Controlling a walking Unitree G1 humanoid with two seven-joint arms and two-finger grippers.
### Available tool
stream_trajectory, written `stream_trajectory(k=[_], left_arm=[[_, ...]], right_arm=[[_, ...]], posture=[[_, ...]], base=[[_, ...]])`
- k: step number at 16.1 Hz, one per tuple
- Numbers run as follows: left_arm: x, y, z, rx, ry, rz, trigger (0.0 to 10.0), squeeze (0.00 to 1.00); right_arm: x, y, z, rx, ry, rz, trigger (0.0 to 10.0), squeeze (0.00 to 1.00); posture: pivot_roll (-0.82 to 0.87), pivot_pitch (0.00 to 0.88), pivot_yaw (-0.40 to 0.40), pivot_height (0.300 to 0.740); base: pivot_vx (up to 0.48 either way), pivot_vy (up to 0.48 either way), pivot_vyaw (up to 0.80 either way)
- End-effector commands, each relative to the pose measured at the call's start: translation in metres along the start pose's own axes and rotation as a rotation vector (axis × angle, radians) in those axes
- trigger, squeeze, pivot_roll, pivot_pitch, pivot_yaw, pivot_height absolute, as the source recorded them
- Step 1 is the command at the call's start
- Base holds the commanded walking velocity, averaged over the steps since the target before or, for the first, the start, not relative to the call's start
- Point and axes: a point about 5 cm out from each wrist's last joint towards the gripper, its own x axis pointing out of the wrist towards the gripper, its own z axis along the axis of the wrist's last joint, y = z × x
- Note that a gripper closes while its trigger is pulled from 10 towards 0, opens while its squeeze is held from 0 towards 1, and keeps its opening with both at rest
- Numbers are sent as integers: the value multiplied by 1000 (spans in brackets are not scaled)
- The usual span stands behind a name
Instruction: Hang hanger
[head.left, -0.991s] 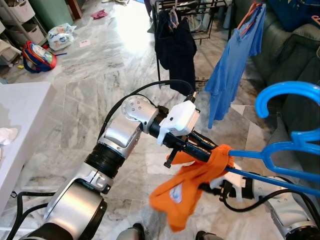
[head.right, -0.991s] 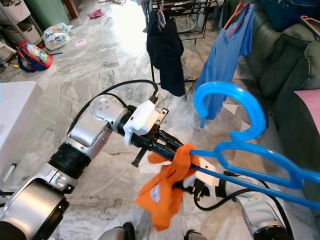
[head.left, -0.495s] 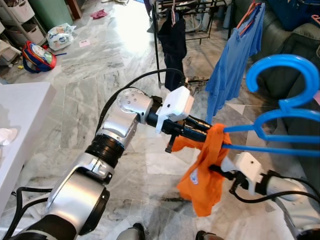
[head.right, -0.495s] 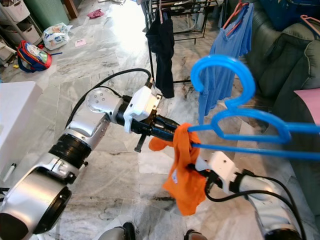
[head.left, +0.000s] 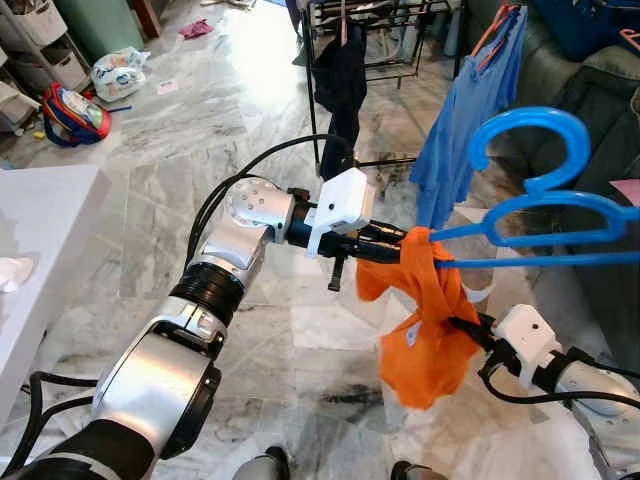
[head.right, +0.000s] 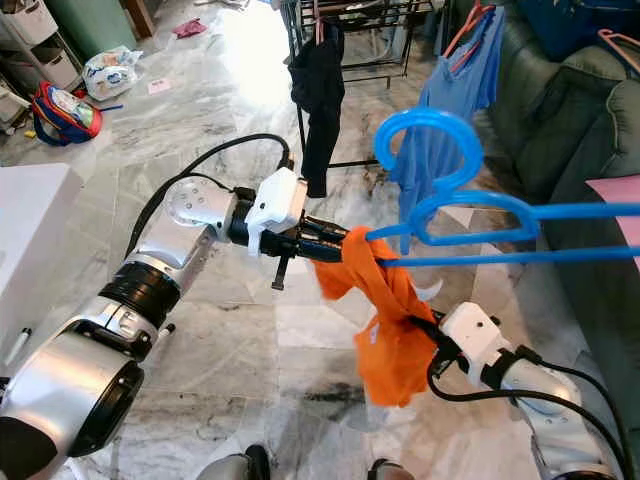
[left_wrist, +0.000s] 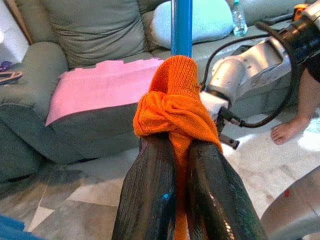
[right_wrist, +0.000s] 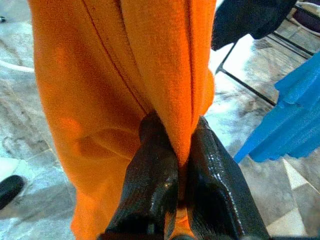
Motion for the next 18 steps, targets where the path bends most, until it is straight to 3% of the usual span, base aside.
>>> stream_trajectory(k=[1,5,7,10,11,12,15,16,18], left_arm=[[-12,10,3,50,20,99,10000,0],[-23,8,-20,42,107,272,10000,0],[-30,-1,-40,9,172,357,10000,0],[-31,-10,-51,12,188,408,10000,0],[-30,-10,-51,5,163,432,10000,0],[-29,-9,-50,-3,145,450,10000,0],[-26,-4,-46,17,124,471,10000,0],[-26,-3,-43,25,113,471,10000,0],[-23,5,-31,62,68,469,10000,0]], right_arm=[[-8,-7,3,-28,-5,-49,0,0],[-8,-16,32,-113,-105,-84,0,0],[-7,-23,56,-149,-181,-112,0,0],[-7,-42,66,-201,-135,-229,0,0],[-6,-51,61,-162,-83,-293,3137,0],[-6,-56,54,-118,-41,-342,10000,0],[-4,-58,46,-114,8,-388,10000,0],[-3,-59,43,-80,10,-401,9176,0],[2,-58,40,-55,23,-421,10000,0]], posture=[[-63,216,112,740],[-77,220,118,740],[-92,224,121,740],[-106,227,119,740],[-107,227,115,740],[-105,227,112,740],[-97,226,109,740],[-94,226,109,740],[-89,226,110,740]], base=[[0,0,0],[0,0,0],[0,0,0],[0,0,0],[0,0,0],[0,0,0],[0,0,0],[0,0,0],[0,0,0]])
